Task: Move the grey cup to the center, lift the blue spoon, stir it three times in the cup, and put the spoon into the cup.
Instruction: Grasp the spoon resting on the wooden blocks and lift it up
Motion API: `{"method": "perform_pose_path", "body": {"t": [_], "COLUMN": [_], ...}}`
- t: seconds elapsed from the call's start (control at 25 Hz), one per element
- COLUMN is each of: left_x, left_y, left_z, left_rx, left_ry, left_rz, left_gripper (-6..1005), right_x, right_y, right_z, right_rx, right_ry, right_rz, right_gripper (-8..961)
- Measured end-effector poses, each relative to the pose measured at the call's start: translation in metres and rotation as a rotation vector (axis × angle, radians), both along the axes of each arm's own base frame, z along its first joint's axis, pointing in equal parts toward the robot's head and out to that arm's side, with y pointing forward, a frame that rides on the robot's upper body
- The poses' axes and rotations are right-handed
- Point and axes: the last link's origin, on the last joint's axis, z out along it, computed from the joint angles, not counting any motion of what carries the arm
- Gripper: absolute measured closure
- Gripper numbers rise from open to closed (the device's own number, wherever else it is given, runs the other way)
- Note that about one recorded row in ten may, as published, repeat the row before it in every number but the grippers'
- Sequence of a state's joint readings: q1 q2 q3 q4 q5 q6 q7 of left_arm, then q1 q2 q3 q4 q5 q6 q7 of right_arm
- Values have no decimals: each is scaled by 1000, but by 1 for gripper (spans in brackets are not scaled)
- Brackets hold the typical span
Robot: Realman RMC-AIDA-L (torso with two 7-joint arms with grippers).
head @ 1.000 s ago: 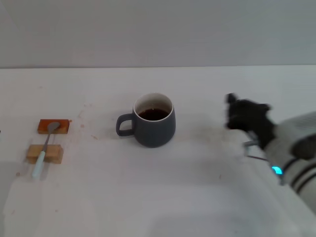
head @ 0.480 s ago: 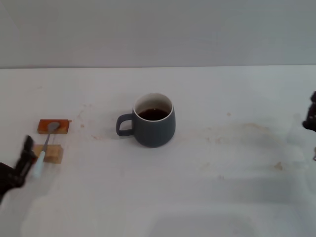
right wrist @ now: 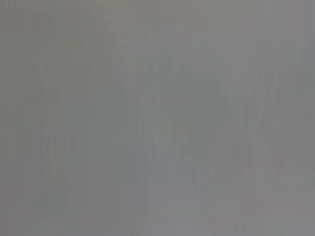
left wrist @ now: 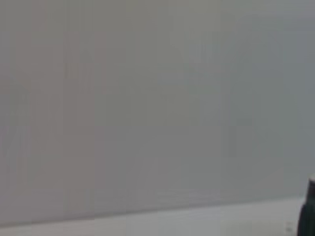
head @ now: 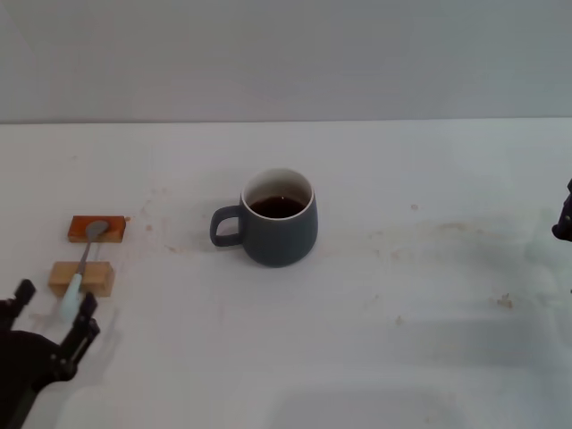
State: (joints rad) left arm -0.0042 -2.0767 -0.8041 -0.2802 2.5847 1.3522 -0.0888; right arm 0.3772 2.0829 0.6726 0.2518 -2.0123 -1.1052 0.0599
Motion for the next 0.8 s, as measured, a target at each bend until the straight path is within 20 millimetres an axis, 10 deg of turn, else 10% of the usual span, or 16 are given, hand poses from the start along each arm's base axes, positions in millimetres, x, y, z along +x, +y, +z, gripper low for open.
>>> {"method": "perform_pose_path", "body": {"t": [0.8], "left_x": [-9], "left_y": [18], "left_z": [-8], "left_rx": [-63], "left_ry": [33], "left_rz": [67], "left_gripper": [207], "right_x": [-2], "right_y": [1], "right_z": [-1], "right_rx": [-5], "right_ry": [2], "right_rz": [6], "right_gripper": [954]}}
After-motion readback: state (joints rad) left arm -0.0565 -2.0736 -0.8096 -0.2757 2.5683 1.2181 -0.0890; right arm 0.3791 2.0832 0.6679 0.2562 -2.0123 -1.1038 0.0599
